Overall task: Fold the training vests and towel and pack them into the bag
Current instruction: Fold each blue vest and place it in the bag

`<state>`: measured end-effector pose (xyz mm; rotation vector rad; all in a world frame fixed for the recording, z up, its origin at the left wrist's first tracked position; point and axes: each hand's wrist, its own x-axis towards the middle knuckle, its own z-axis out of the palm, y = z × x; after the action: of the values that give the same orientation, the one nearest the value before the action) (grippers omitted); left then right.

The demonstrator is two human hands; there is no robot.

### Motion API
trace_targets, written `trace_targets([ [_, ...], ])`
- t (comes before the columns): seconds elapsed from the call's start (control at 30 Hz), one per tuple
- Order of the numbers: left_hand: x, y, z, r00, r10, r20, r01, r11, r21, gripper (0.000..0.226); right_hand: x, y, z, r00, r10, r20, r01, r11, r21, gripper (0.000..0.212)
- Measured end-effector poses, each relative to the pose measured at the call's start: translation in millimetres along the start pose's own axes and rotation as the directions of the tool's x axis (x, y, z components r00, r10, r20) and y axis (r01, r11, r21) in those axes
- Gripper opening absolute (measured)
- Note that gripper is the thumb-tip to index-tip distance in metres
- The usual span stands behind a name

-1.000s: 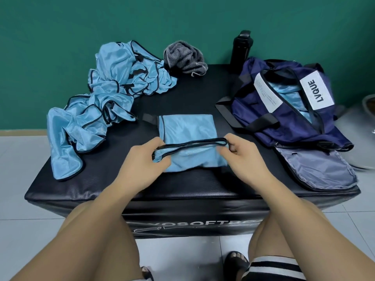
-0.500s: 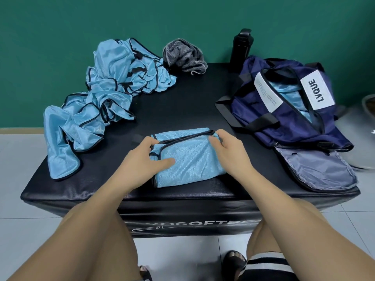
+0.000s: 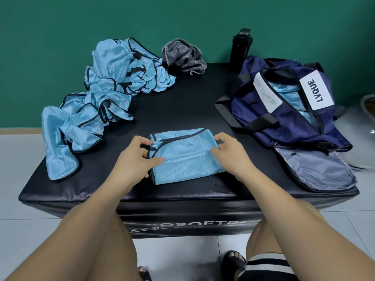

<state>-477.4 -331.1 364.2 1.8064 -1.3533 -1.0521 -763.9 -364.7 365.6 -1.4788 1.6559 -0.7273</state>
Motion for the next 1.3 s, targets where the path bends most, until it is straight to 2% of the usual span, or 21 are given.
trace_targets([
  [0.2,-1.0,6.8,0.8,0.995,0.0,-0.1,0.01,0.995,0.1,0.054,3.9,8.6,0.6,0.998,-0.018,-0.067,0.017,1.0,-0.026,0.026],
  [0.33,-1.2,10.1,1.6,0.987,0.063,-0.145,-0.029,0.974,0.226,0.055,5.8,13.8,2.3,0.99,-0.062,-0.126,0.047,0.992,-0.121,0.045],
  [0.43,-5.0,15.4,1.3,0.966,0.147,-0.214,-0.066,0.936,0.346,0.054,7.1,17.3,2.2,0.981,-0.115,-0.157,0.082,0.975,-0.205,0.056],
  [0.5,-11.4,19.2,3.0,0.935,0.261,-0.24,-0.141,0.894,0.425,0.046,8.5,19.3,2.0,0.972,-0.153,-0.18,0.101,0.957,-0.271,0.058],
  [0.57,-18.2,20.6,9.4,0.883,0.425,-0.198,-0.271,0.808,0.523,0.036,10.8,19.3,1.0,0.955,-0.203,-0.217,0.13,0.942,-0.311,0.052],
  [0.67,-24.1,17.6,25.4,0.792,0.61,-0.03,-0.471,0.641,0.605,0.028,20.8,15.4,-2.5,0.924,-0.323,-0.205,0.24,0.906,-0.349,0.042],
  [0.77,-25.6,13.7,43.4,0.727,0.67,0.151,-0.604,0.518,0.606,0.029,35.5,7.4,-2.1,0.92,-0.392,-0.029,0.346,0.843,-0.411,0.042],
  [0.87,-25.5,10.0,57.8,0.682,0.676,0.278,-0.671,0.428,0.605,0.036,48.3,-5.0,7.2,0.9,-0.417,0.127,0.423,0.769,-0.478,0.05],
  [1.0,-24.4,5.3,63.7,0.684,0.64,0.351,-0.688,0.405,0.603,0.035,65.2,-9.8,20.9,0.907,-0.348,0.238,0.421,0.763,-0.489,0.055],
  [1.2,-18.1,1.9,59.0,0.669,0.661,0.339,-0.689,0.382,0.616,0.023,73.9,-5.7,23.6,0.917,-0.375,0.14,0.391,0.766,-0.511,0.036],
  [1.3,-10.8,-1.4,52.5,0.678,0.675,0.292,-0.653,0.369,0.662,0.025,70.6,-8.0,15.6,0.938,-0.328,0.112,0.335,0.776,-0.534,0.028],
])
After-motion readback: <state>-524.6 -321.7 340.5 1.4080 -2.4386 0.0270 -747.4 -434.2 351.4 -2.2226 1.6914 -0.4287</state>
